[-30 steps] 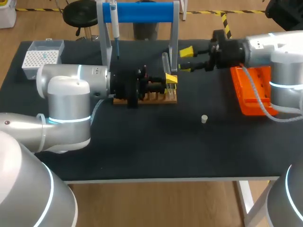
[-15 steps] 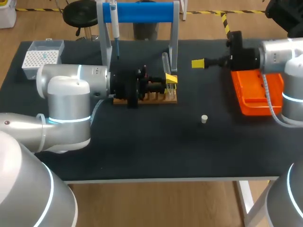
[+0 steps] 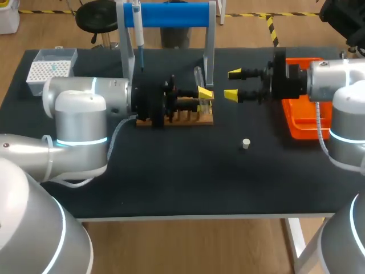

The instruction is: Invert the test tube, pick up the pipette, mount the tip to pipette, aspirate from beaker and dispense into the tube, eject the tip, return the pipette, and cap with the stopper.

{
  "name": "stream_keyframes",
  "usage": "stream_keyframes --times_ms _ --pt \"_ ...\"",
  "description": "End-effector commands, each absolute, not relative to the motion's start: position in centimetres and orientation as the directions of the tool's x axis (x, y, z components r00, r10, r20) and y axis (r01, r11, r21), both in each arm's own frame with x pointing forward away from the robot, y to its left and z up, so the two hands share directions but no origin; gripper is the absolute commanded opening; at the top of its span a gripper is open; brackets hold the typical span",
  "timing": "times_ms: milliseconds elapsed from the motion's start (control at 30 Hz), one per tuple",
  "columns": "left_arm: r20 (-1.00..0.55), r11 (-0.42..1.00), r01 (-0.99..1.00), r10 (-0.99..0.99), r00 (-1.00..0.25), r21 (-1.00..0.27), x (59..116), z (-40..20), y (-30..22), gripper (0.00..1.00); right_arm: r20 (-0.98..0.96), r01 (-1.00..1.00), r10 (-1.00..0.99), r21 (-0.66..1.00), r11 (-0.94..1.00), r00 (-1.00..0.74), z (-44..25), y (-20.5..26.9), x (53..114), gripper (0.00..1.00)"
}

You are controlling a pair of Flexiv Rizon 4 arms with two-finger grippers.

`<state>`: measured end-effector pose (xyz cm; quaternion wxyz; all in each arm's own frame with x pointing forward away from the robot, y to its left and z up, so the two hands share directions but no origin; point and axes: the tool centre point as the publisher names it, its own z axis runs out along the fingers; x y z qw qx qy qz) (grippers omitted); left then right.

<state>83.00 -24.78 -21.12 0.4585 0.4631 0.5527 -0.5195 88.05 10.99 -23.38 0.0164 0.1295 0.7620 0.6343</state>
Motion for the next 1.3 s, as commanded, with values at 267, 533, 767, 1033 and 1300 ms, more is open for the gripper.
stream_keyframes --times_ms 267,533,767,1033,1300 --pt "-0.726 -0.059 0.725 0.005 -0.687 -0.686 83.7 -17.2 -22.5 0.00 -0.376 -0.298 0.201 0.895 0.332 -0.904 -24.1 11.0 87.2 1.00" --pt "-0.684 -0.022 0.684 0.041 -0.728 -0.729 83.9 -17.0 -22.6 0.00 -0.362 -0.287 0.192 0.899 0.331 -0.912 -24.8 11.6 86.7 1.00" --pt "-0.684 -0.022 0.684 0.041 -0.728 -0.729 83.9 -17.0 -22.6 0.00 -0.272 -0.197 0.196 0.922 0.333 -0.942 -25.4 12.5 86.7 1.00" --pt "-0.518 -0.039 0.516 0.030 -0.855 -0.855 85.4 -17.6 -21.3 0.00 -0.263 -0.187 0.207 0.926 0.327 -0.942 -25.7 13.0 86.6 1.00" --pt "-0.378 -0.015 0.377 0.046 -0.925 -0.926 88.1 -17.1 -21.0 0.00 -0.230 -0.147 0.230 0.933 0.328 -0.946 -26.6 13.2 86.6 1.00"
